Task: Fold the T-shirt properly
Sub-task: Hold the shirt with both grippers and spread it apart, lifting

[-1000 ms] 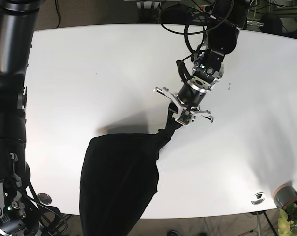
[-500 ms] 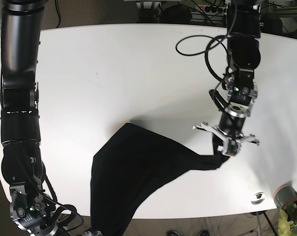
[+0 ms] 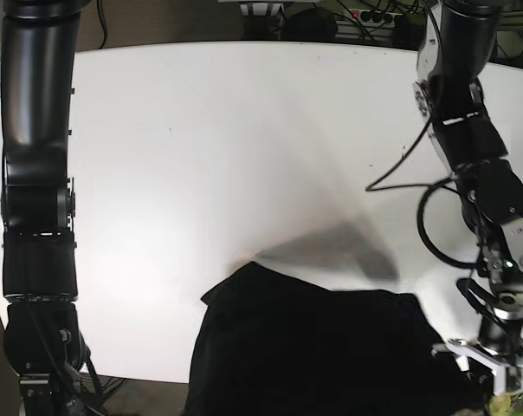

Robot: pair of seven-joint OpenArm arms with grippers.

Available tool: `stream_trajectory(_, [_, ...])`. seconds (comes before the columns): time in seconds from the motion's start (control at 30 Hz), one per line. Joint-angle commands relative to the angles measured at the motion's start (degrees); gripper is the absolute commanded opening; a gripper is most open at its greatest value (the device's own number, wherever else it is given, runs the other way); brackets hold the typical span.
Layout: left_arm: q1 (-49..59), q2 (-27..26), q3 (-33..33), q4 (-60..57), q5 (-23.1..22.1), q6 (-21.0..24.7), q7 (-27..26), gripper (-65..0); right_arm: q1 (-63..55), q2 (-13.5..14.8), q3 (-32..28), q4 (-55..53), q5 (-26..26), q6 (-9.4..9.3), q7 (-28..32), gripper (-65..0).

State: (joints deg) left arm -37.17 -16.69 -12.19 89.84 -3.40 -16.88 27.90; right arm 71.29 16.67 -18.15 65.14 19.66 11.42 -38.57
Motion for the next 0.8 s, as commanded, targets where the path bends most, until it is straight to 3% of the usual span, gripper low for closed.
stream_trajectory(0.0, [-6.13, -2.17, -0.34, -1.01, -0.25, 0.58, -1.04, -65.0, 3.51, 0.35, 0.61, 0.57, -0.19, -0.65, 2.04, -62.8])
stream_trajectory(0.2, [-11.40, -4.28, -0.34, -3.03, -0.25, 0.58, -0.60, -65.0, 3.51, 0.78, 1.49, 4.53, -0.19, -0.65, -2.09, -62.8])
stream_trajectory(0.33, [-10.70, -4.46, -0.43, -2.94, -0.34, 0.49, 0.80, -65.0, -2.85, 1.05, 8.61, 8.92, -0.28, -0.56, -4.29, -62.8])
stream_trajectory(0.53, [-0.85, -4.46, -0.61, 2.51, -0.34, 0.49, 1.24, -65.0, -16.12, 2.37, 15.65, 17.10, -0.19, -0.21, -6.93, -62.8])
stream_trajectory(0.77, [12.86, -4.19, -0.87, 9.10, -0.43, 0.49, 1.07, -65.0, -32.03, 1.40, 21.71, 25.10, -0.10, -0.21, -6.58, -62.8])
